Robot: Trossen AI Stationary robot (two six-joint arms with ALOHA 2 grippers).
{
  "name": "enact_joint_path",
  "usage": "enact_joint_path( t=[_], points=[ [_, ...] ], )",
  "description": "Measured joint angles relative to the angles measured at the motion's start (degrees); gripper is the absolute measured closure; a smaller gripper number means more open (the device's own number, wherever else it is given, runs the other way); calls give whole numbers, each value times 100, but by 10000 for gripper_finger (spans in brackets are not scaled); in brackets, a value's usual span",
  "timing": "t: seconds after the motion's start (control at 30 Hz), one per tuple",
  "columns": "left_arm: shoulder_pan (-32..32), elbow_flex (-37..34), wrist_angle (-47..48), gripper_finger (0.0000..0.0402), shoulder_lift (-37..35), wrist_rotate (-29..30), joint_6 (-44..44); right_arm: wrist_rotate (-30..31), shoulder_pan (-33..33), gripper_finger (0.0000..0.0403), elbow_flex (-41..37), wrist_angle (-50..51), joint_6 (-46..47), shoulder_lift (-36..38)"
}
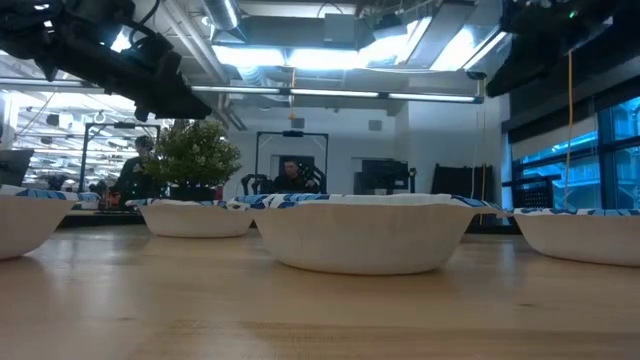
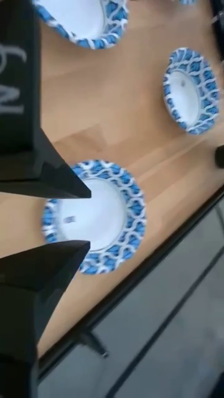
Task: Nest bowls inside each other
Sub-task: Stack the white bowl on top of the other white bowl
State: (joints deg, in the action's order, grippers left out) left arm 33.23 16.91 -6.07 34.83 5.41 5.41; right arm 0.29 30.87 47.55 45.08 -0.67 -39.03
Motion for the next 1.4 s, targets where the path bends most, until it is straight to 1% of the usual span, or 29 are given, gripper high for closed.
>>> enact_joint_path(
  t=[0.1, 0.17, 0.27, 0.37, 0.47, 0.53, 0.57, 0.63, 0.7, 0.8, 0.87, 0.97, 1.07, 1.13, 1.23, 1.4],
  points=[
    [0, 0, 1, 292, 0, 0, 0, -26, 0, 272, 313, 659, 50, -39],
    [0, 0, 1, 292, 2, 0, 1, -37, 0, 258, 352, 898, 57, -33],
    [0, 0, 0, 292, 1, 0, 2, -37, 0, 224, 352, 1205, 69, -72],
    [0, -2, 0, 292, 2, 2, 0, -71, 0, 187, 352, 1366, 688, -188],
    [0, -1, 0, 292, 1, 0, 2, -321, 2, 160, 350, 1384, 1407, -312],
    [0, 0, 0, 292, 0, 0, 0, -778, 0, 150, 261, 1379, 1522, -376],
    [0, -1, 1, 292, 0, 0, 1, -982, -1, 148, 158, 1385, 1503, -405],
    [0, 0, 0, 292, 2, 0, 0, -1111, -17, 146, -111, 1408, 1347, -457],
    [0, -1, 1, 292, 1, 0, 0, -1099, -79, 147, -450, 1397, 1087, -480],
    [0, -2, 1, 292, 2, 1, 1, -1107, -176, 151, -993, 1153, 1043, -515],
    [0, 0, 2, 292, 2, 0, 0, -1175, -213, 151, -1319, 756, 1346, -518],
    [1, -1, 1, 292, 0, 0, 0, -1324, -231, 152, -1737, 76, 2122, -525],
    [0, 0, 0, 292, 0, 1, 0, -1941, -259, 152, -2032, -318, 2236, -522],
    [0, -2, 0, 292, 1, 1, 0, -2099, -364, 152, -2164, -310, 2256, -538],
    [0, 0, 0, 292, 2, 0, 0, -2068, -645, 152, -2191, -325, 2275, -568],
    [0, -2, 0, 292, 0, 0, 0, -1451, -1232, 157, -2122, -319, 2351, -716]
  ],
)
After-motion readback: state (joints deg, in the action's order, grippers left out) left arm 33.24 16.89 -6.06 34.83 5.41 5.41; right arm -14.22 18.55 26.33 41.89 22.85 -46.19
